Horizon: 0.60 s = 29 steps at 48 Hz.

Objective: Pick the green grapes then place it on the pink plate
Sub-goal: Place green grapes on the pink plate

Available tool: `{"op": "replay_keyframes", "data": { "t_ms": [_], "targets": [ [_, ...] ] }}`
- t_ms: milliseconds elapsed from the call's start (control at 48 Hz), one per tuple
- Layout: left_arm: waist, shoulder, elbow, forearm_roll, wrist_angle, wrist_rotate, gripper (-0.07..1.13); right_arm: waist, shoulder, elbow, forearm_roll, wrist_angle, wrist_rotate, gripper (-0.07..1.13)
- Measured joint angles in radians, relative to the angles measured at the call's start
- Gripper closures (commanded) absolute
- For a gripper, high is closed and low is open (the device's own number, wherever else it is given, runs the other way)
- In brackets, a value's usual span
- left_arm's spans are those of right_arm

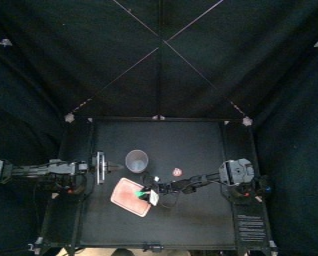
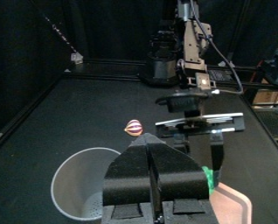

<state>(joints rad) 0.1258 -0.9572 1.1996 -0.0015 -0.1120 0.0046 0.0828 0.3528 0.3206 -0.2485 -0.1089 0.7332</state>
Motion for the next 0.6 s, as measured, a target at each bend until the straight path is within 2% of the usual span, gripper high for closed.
{"op": "replay_keyframes", "data": {
  "t_ms": [333, 604],
  "targets": [
    [0.0, 0.0, 0.002, 0.002, 0.0, 0.0, 0.91, 0.002, 0.075, -0.13, -0.014, 0.103, -0.005, 0.45],
    [0.0, 0.0, 0.0, 0.0, 0.0, 0.0, 0.91, 0.015, 0.109, -0.183, -0.021, 0.121, -0.003, 0.41]
  ]
}}
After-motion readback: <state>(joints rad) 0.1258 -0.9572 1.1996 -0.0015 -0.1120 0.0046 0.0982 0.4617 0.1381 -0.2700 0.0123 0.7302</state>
